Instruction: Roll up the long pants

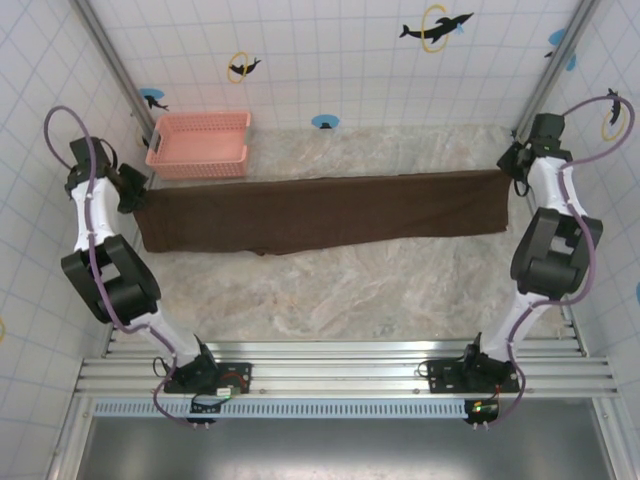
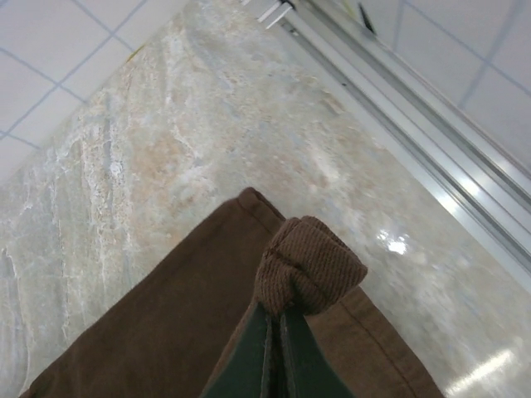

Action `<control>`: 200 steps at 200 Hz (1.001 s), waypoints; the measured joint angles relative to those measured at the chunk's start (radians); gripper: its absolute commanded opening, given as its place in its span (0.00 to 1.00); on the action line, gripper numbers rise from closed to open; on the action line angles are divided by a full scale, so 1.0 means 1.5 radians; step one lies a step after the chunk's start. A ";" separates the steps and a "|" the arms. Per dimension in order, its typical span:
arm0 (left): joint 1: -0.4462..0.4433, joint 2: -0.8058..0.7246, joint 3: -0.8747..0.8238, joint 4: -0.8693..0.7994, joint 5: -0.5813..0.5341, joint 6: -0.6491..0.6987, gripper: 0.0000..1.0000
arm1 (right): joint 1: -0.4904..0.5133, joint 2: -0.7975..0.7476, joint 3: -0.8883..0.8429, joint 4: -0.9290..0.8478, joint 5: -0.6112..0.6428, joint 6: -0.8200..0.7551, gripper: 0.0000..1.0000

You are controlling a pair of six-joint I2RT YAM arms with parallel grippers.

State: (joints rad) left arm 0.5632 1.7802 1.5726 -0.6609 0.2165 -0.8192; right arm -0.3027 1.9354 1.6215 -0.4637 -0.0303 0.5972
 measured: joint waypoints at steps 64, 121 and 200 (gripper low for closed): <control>-0.028 0.078 0.017 0.045 -0.026 0.002 0.00 | 0.008 0.143 0.111 -0.016 -0.009 -0.022 0.00; -0.036 0.121 0.027 0.076 -0.034 0.003 0.00 | 0.020 0.188 0.165 -0.038 0.004 -0.038 0.00; -0.043 0.152 0.043 0.086 -0.036 0.007 0.00 | 0.026 0.140 0.070 -0.053 0.074 -0.067 0.00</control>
State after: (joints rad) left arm 0.4980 2.0075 1.6367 -0.5323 0.1631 -0.8082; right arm -0.2638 2.1448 1.7267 -0.5438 0.0807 0.4969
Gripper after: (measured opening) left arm 0.042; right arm 0.066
